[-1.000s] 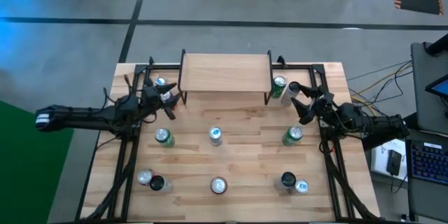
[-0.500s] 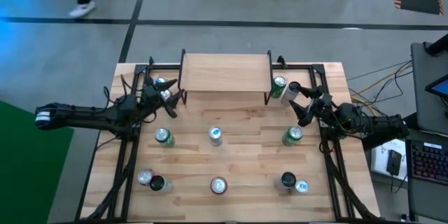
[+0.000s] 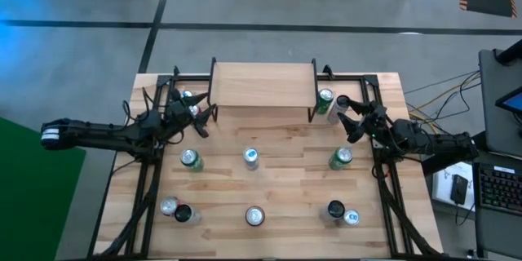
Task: Place canned beverage on shelf
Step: Put the top right white pink soda can on the shelf
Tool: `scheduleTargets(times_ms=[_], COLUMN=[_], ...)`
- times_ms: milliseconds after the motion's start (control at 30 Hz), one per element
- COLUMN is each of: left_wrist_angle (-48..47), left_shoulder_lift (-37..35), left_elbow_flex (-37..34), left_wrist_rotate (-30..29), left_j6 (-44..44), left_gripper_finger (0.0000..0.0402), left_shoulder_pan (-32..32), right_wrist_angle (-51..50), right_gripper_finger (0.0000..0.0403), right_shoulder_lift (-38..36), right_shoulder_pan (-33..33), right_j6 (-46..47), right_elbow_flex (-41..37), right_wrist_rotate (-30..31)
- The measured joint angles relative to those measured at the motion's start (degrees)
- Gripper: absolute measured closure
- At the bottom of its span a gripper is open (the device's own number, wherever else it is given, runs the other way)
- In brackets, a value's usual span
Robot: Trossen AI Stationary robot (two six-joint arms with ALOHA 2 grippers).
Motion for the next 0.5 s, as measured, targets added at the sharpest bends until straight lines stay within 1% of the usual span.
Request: scheduleTargets(times_ms=[100,200,267,367,400,500], left_wrist_angle=[0.4,1.3,2.1,4.8,5.8,6.1], left_shoulder_lift=[0.0,0.0,0.3,1.2,1.5,2.3], left_elbow_flex=[0.0,0.0,0.1,0.1,0.1,0.1], left_wrist_rotate=[0.0,0.2,3.3,10.3,11.4,11.1], left_j6=[0.0,0.1,0.8,1.1,1.5,3.2], left_gripper_finger=[0.0190,0.0190,0.0190,0.0190,0.0190,0.0190], left_shoulder_pan=[0.0,0.0,0.0,0.0,0.0,0.2], right_wrist_angle=[-3.0,-3.2,-3.3,-4.3,-5.6,-11.4], right_gripper_finger=[0.0024,0.0024,0.0024,0.0024,0.0024,0.0024], right_shoulder_lift=[2.8,6.6,9.4,13.9,15.5,20.3], right_shoulder_pan=[0.0,0.0,0.0,0.0,0.0,0.0], right_j6=[2.9,4.2,5.3,6.2,6.2,6.3], right_elbow_flex=[2.1,3.9,5.3,8.0,9.3,13.7], right_wrist_rotate=[0.1,0.1,0.1,0.1,0.3,2.8])
